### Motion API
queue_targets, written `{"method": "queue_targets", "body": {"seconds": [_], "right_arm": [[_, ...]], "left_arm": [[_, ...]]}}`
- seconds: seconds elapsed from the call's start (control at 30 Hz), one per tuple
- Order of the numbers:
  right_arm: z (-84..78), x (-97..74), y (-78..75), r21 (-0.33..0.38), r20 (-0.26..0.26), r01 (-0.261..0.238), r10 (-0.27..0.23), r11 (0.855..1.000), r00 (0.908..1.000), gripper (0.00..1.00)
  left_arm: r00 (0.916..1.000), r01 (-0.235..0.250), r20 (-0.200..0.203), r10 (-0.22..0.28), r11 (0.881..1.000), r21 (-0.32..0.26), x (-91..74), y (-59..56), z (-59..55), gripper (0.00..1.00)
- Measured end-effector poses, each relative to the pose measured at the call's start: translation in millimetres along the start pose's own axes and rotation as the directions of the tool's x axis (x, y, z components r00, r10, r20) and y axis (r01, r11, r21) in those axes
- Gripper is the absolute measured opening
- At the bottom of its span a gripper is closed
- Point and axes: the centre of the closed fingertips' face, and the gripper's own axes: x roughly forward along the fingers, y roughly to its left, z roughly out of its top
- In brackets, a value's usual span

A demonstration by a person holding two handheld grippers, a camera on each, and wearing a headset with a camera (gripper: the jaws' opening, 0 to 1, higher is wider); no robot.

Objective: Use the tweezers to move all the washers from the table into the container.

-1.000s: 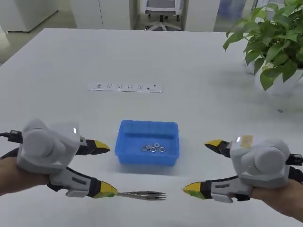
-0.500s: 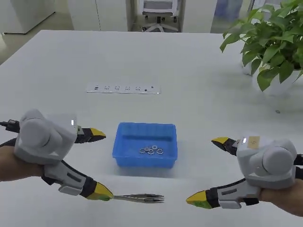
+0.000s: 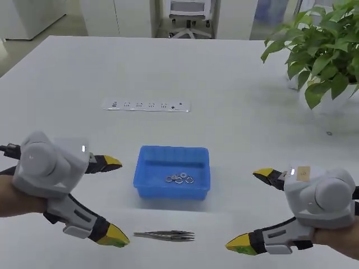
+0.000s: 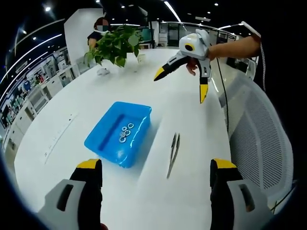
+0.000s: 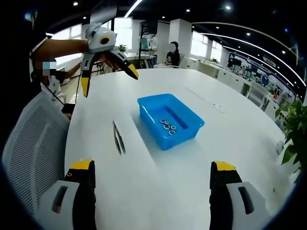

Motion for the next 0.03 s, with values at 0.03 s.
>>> {"method": "queue_targets", "body": {"seconds": [0.03], "right_arm": [[0.1,-0.4,0.0,-0.001,0.001,0.000,0.000,1.000,1.0000,1.00]], "left_arm": [[1.0000,0.000,0.000,0.000,1.000,0.000,-0.2,0.0,0.0,0.99]]}}
